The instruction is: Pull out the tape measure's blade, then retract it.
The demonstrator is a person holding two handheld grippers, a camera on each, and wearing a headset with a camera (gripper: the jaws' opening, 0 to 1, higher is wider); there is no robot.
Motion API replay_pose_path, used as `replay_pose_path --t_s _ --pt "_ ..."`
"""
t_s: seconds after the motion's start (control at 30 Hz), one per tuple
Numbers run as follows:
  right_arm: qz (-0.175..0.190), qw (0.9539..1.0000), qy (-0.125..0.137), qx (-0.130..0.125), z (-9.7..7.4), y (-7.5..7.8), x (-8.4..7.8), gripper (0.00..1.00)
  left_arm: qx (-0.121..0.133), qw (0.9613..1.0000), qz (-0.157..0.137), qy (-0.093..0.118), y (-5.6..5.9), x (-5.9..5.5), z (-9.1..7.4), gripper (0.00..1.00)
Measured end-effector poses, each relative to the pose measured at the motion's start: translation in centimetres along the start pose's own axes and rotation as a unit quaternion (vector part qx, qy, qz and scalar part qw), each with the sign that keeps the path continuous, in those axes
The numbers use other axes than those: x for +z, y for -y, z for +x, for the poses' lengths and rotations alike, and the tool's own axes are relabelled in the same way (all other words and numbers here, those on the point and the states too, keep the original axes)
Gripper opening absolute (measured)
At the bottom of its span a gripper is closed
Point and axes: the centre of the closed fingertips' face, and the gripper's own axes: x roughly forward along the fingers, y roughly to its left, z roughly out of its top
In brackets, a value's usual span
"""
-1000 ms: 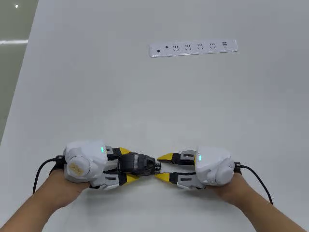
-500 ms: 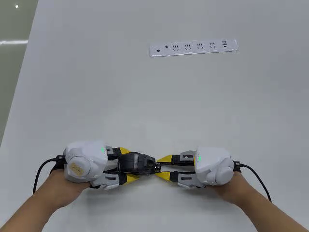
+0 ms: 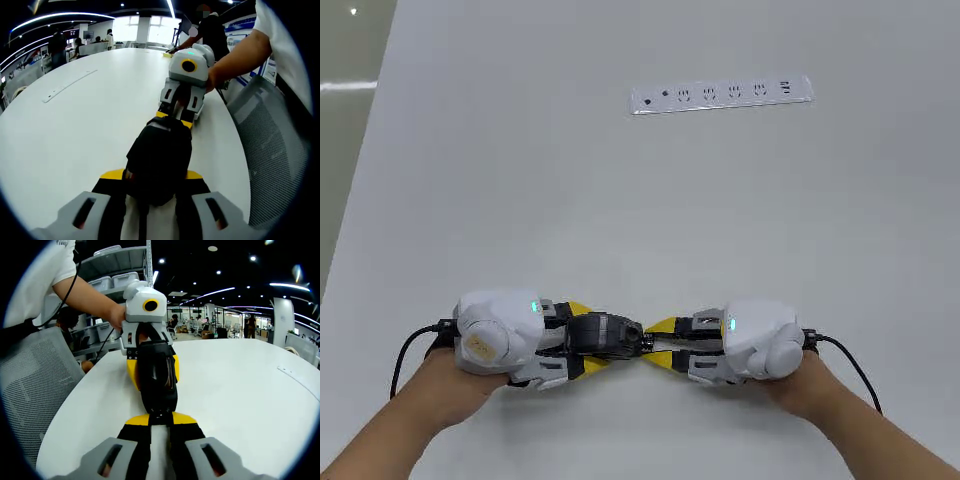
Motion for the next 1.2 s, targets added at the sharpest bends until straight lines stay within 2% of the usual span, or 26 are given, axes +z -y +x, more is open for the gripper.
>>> replay_pose_path --t_s 1.2 --pt "0.017 0.9998 0.009 0.002 -0.18 0.06 -0.16 0.12 -0.001 1.0 -0.002 0.009 -0.08 -0.02 -0.05 0.33"
